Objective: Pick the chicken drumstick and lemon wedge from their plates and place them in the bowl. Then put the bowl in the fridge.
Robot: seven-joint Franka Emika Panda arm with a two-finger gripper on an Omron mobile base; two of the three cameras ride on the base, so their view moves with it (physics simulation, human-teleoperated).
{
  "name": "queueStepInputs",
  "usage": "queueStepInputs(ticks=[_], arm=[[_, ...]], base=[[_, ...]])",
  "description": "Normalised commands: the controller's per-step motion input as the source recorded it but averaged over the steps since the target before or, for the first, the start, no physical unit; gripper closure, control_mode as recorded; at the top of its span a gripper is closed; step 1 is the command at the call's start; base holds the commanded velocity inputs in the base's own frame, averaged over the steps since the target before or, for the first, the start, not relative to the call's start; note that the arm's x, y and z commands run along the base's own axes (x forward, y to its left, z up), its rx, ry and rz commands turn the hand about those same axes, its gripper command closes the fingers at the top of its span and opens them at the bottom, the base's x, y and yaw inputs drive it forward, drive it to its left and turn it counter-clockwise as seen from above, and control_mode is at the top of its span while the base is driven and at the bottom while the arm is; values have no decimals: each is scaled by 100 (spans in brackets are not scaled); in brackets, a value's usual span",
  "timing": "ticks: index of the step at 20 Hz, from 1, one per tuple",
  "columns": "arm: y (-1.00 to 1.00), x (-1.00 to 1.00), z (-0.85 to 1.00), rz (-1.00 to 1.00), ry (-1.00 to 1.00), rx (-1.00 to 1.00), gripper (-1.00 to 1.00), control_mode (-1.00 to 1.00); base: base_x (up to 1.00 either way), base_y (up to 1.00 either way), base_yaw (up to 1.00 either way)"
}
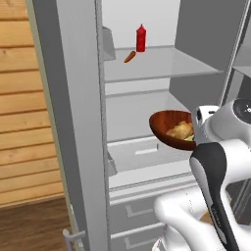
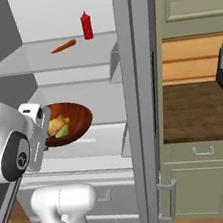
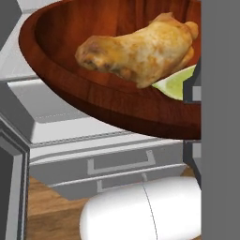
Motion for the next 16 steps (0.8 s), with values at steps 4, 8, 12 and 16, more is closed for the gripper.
queueStepInputs(ticks=[4, 8, 12, 16], arm=[[0, 0, 0, 0, 0, 0, 100, 100], [0, 0, 0, 0, 0, 0, 100, 100], [0, 0, 0, 0, 0, 0, 100, 100], [0, 0, 0, 0, 0, 0, 100, 100]], base=[[62, 26, 0], [58, 29, 0], [39, 24, 0], [24, 12, 0]])
